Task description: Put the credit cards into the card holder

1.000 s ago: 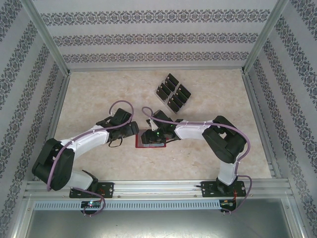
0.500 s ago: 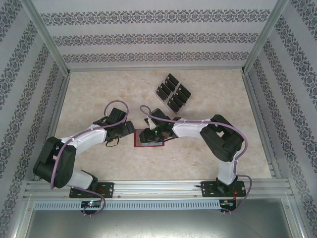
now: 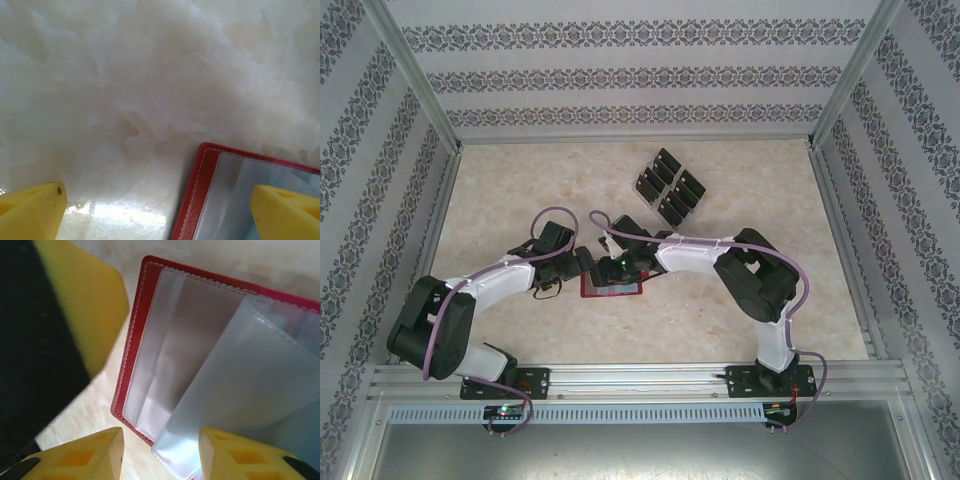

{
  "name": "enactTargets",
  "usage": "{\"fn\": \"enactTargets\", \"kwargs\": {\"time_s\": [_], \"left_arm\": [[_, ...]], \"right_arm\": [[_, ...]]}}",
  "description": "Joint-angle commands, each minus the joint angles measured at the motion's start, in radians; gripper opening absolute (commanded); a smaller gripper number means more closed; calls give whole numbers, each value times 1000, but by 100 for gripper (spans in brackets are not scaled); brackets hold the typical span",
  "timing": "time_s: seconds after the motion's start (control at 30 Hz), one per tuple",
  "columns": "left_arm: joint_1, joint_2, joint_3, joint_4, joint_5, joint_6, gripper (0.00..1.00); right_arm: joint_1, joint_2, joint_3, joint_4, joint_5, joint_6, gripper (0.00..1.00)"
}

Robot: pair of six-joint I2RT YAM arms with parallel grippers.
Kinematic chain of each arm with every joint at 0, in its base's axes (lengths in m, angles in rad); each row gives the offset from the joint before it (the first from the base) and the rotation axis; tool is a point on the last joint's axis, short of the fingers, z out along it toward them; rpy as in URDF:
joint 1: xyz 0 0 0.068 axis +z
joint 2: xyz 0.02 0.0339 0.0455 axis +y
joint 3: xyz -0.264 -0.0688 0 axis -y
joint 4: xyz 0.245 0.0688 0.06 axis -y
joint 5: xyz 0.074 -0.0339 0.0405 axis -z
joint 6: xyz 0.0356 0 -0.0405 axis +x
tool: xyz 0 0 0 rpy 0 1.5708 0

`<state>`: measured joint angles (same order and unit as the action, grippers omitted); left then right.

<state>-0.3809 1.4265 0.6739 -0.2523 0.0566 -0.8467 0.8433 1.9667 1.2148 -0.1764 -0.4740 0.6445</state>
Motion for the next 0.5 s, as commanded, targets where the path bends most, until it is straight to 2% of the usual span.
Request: {"fn": "enactTargets", "kwargs": {"time_s": [0.0, 0.3, 0.47], "left_arm": [[34, -23, -18, 26, 6, -20, 95], [77, -31, -37, 31, 33, -4, 95], [78, -26, -40, 29, 34, 3, 95]], "right_arm": [[17, 20, 51, -53, -21, -34, 45], [27, -50, 114, -133, 8, -61, 46], [14, -149, 84, -173, 121, -43, 50]]}}
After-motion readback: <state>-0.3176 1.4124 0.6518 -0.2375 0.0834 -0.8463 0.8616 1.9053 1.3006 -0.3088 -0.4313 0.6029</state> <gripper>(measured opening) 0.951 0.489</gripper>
